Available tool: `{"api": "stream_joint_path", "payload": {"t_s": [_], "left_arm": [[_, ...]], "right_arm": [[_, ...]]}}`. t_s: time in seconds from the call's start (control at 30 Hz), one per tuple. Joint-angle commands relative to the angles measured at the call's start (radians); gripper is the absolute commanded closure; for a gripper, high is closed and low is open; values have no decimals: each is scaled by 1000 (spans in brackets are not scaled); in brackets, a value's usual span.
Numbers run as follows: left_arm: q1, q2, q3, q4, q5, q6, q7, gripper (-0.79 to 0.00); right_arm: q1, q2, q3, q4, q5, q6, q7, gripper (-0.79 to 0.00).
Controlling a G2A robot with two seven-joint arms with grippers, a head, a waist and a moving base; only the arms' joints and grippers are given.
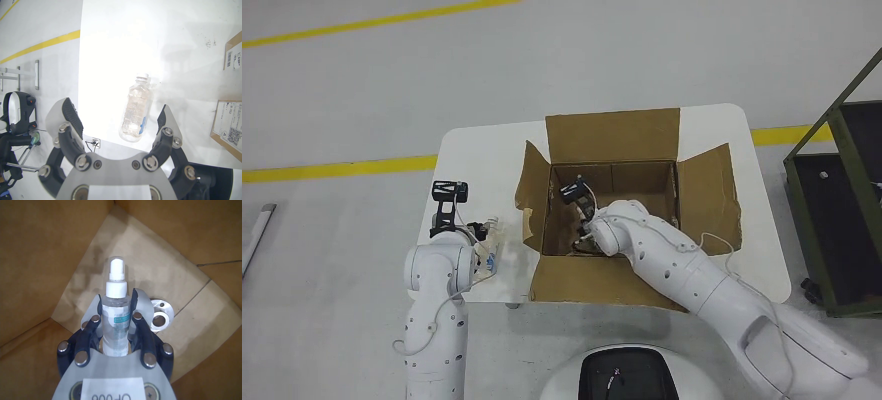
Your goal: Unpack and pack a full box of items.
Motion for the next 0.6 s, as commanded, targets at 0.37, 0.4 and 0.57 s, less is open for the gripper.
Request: {"api": "stream_joint_path", "payload": {"t_s": [0.37, 0.4, 0.57], "left_arm": [[0, 0, 0, 0, 0, 0, 0, -785], [0, 0, 0, 0, 0, 0, 0, -785], [0, 0, 0, 0, 0, 0, 0, -785]], "right_arm": [[-299, 136, 456, -509, 151, -258, -151, 0], [-330, 145, 484, -554, 139, -283, -154, 0], [-452, 171, 615, -689, 257, -403, -191, 0]]}}
